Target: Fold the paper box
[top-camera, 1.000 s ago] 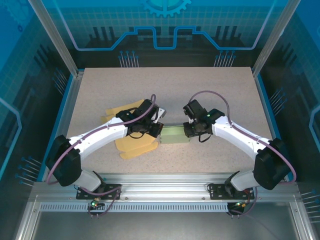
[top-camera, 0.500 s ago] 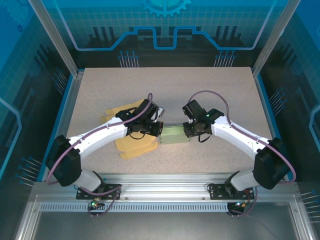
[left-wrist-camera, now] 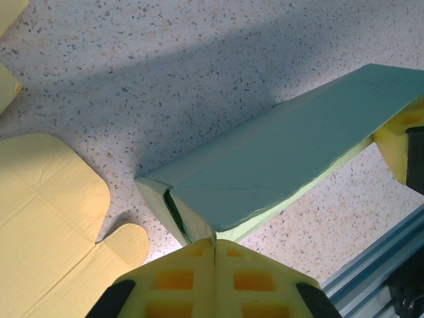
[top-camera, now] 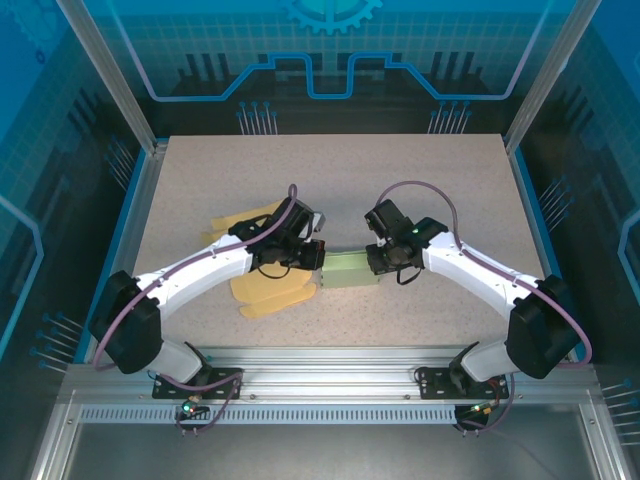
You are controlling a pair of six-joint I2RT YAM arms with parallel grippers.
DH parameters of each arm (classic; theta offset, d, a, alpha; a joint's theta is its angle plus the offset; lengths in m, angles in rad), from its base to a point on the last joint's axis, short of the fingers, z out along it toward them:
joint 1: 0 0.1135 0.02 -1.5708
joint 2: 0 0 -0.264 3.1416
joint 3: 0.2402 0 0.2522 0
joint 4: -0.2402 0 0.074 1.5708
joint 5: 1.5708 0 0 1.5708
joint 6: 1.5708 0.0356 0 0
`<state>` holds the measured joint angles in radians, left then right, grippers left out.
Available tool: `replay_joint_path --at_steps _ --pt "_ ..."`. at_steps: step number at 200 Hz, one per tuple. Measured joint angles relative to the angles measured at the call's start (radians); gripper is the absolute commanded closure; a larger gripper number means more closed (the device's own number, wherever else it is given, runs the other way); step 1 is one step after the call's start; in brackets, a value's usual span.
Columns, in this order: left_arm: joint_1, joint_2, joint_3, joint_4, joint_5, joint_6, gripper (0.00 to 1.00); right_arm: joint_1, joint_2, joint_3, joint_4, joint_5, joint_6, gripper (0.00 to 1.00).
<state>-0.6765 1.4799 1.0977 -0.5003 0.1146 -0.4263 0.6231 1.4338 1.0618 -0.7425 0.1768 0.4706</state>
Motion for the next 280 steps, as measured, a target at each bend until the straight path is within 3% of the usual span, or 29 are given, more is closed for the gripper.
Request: replay_joint_path --at_steps 160,190,227,280 --pt "0.0 -0.013 -0.072 0.076 -0.013 -0.01 1.0 0.001 0.0 0.0 0.003 0.0 0.0 0.79" --pt "0.0 -0.013 -0.074 0.085 -0.024 -0.009 0.92 0.001 0.0 -0.001 0.005 0.003 0.001 0.79" --pt "0.0 -0.027 -0.082 0.091 -0.033 0.0 0.74 0.003 -0.001 -0.005 0.023 0.003 0.001 0.8" --pt "0.0 -0.128 -0.087 0.129 -0.073 0.041 0.61 0.006 -0.001 -0.009 0.037 0.006 0.001 0.8"
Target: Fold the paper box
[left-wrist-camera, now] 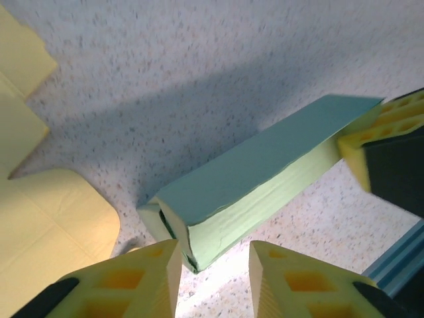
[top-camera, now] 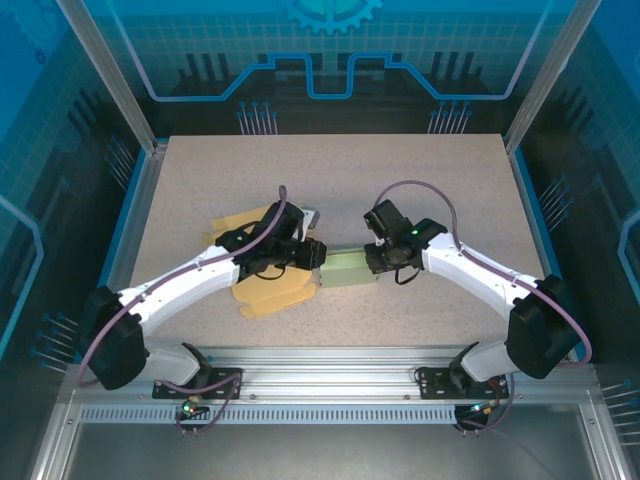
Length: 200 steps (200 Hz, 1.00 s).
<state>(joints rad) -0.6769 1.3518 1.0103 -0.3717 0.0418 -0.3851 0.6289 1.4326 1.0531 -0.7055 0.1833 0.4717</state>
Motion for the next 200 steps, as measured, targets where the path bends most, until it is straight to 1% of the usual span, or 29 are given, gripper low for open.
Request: replay_joint_path --at_steps 8,14,24,34,38,40,45,48,50,58,63,77,92,113,134,157,183,194,200 --pt "0.0 -0.021 -0.01 0.029 -0.009 0.03 0.56 0.0 0.0 0.0 0.0 0.0 0.0 0.8" --pt "-0.001 -0.039 -0.026 0.059 -0.014 0.053 0.54 0.0 0.0 0.0 0.0 0.0 0.0 0.8" --pt "-0.002 -0.072 -0.069 0.127 -0.014 0.131 0.48 0.0 0.0 0.0 0.001 0.0 0.0 0.8" --pt "-0.003 -0.106 -0.129 0.208 -0.005 0.209 0.35 0.0 0.0 0.0 0.001 0.0 0.0 0.8" --pt "-0.005 -0.12 -0.16 0.247 0.002 0.266 0.29 0.0 0.0 0.0 0.001 0.0 0.0 0.8" --pt "-0.005 -0.124 -0.171 0.262 0.003 0.269 0.26 0.0 0.0 0.0 0.0 0.0 0.0 0.8" --pt "-0.008 -0.138 -0.212 0.31 0.009 0.335 0.19 0.0 0.0 0.0 0.001 0.0 0.0 0.8" --pt "-0.008 -0.146 -0.235 0.34 0.012 0.352 0.15 0.0 0.0 0.0 0.001 0.0 0.0 0.8" --pt "-0.009 -0.15 -0.252 0.361 0.015 0.39 0.13 0.0 0.0 0.0 0.001 0.0 0.0 0.8" --pt "-0.011 -0.159 -0.311 0.437 0.026 0.474 0.1 0.0 0.0 0.0 0.001 0.0 0.0 0.8" --pt "-0.013 -0.161 -0.348 0.484 0.034 0.529 0.06 0.0 0.0 0.0 0.001 0.0 0.0 0.8" --pt "-0.013 -0.149 -0.407 0.56 0.051 0.661 0.02 0.0 0.0 0.0 0.001 0.0 0.0 0.8" --pt "-0.013 -0.116 -0.418 0.614 0.071 0.785 0.01 0.0 0.0 0.0 0.001 0.0 0.0 0.8" --pt "-0.013 -0.069 -0.41 0.669 0.094 0.909 0.01 0.001 0.0 0.0 0.001 0.0 0.0 0.8" --pt "-0.013 -0.017 -0.386 0.697 0.098 0.99 0.01 0.0 0.0 0.0 0.001 0.0 0.0 0.79" --pt "-0.014 0.025 -0.359 0.709 0.098 1.045 0.02 0.0 0.0 -0.002 0.003 0.0 0.0 0.79" --pt "-0.02 0.051 -0.334 0.707 0.098 1.098 0.12 0.0 -0.002 -0.004 0.009 0.0 0.0 0.79" --pt "-0.027 0.059 -0.33 0.706 0.098 1.116 0.22 0.001 -0.002 -0.004 0.01 0.0 0.0 0.79" --pt "-0.031 0.063 -0.329 0.706 0.098 1.123 0.25 0.001 -0.002 -0.004 0.009 0.0 0.0 0.79"
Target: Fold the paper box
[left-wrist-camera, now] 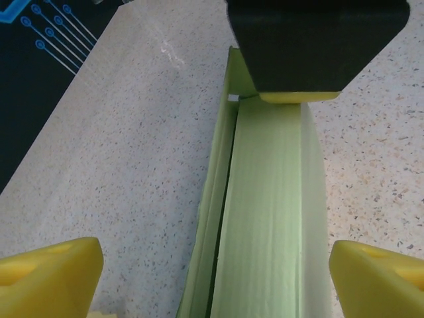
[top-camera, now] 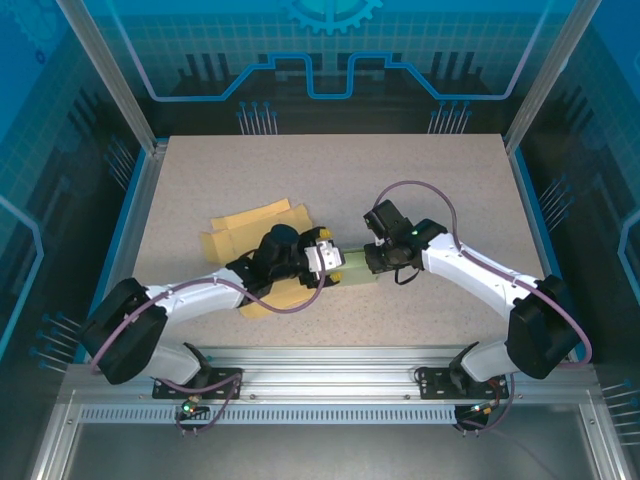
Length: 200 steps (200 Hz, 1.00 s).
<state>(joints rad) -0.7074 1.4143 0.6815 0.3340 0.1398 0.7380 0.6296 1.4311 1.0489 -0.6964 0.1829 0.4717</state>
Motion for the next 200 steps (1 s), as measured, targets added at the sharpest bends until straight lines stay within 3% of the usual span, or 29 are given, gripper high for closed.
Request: replay_joint_path --at_steps 12,77,98,111,123,142,169,200 --pt "-0.007 0.01 0.002 -0.001 0.0 0.008 0.32 0.0 0.0 0.0 0.0 0.0 0.0 0.79" --pt "-0.039 0.029 0.004 -0.053 -0.032 0.064 0.34 0.0 0.0 0.0 0.0 0.0 0.0 0.79" --pt "-0.044 0.031 0.005 -0.06 -0.052 0.07 0.53 0.0 0.0 0.0 0.0 -0.001 0.0 0.79" --pt "-0.046 0.039 0.008 -0.058 -0.068 0.079 0.55 0.0 0.0 0.0 0.0 -0.002 0.0 0.79" --pt "-0.048 0.043 0.01 -0.053 -0.079 0.082 0.66 0.0 0.0 0.0 0.001 0.0 0.0 0.79" --pt "-0.053 0.047 0.01 -0.049 -0.089 0.085 0.69 0.0 0.0 0.0 0.002 0.005 0.003 0.78" --pt "-0.056 0.058 0.013 -0.037 -0.099 0.091 0.74 0.0 -0.006 -0.005 0.003 0.015 0.007 0.74" --pt "-0.061 0.086 0.029 -0.014 -0.118 0.092 0.75 0.003 -0.047 -0.034 -0.008 -0.016 0.018 0.6"
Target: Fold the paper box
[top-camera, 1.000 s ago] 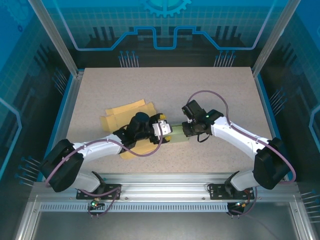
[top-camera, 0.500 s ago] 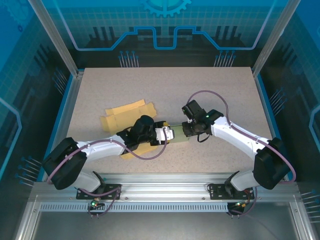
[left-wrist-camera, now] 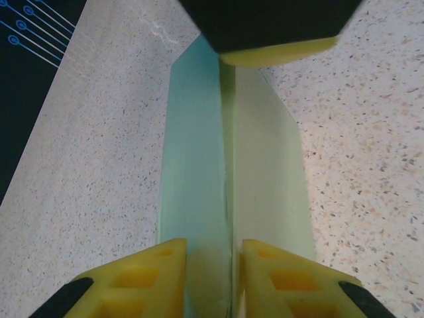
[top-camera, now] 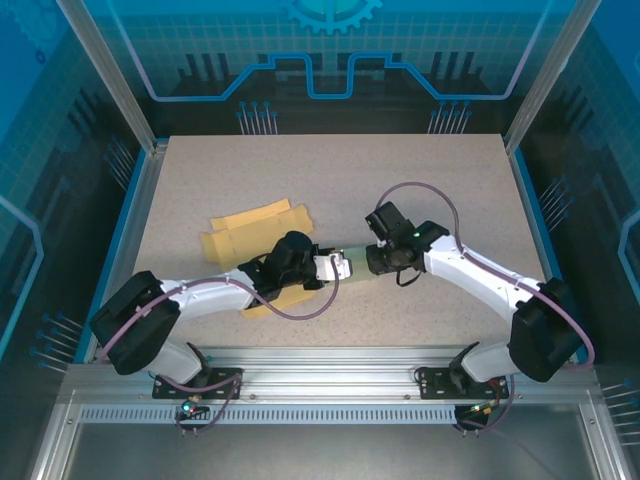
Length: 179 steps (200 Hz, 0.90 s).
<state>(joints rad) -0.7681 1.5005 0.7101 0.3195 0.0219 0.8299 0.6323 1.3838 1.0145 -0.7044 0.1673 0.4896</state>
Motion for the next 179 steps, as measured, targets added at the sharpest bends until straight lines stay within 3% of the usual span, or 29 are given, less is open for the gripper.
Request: replay_joint_path --at_steps 32,69,108,130,179 --pt "-0.002 0.018 0.013 0.005 -0.005 0.0 0.75 -0.001 -0.087 -0.006 -0.005 -0.029 0.009 0.38" --pt "-0.002 0.019 0.014 0.005 -0.007 -0.001 0.74 -0.058 -0.171 -0.006 -0.002 -0.045 0.011 0.31" --pt "-0.002 0.025 0.023 -0.001 -0.008 -0.002 0.73 -0.163 -0.143 -0.008 0.051 -0.098 0.024 0.32" --pt "-0.002 0.031 0.032 -0.008 -0.008 -0.005 0.73 -0.203 -0.108 -0.011 0.096 -0.147 0.029 0.37" --pt "-0.003 0.033 0.034 -0.008 -0.008 -0.012 0.72 -0.223 -0.017 -0.013 0.159 -0.23 0.026 0.47"
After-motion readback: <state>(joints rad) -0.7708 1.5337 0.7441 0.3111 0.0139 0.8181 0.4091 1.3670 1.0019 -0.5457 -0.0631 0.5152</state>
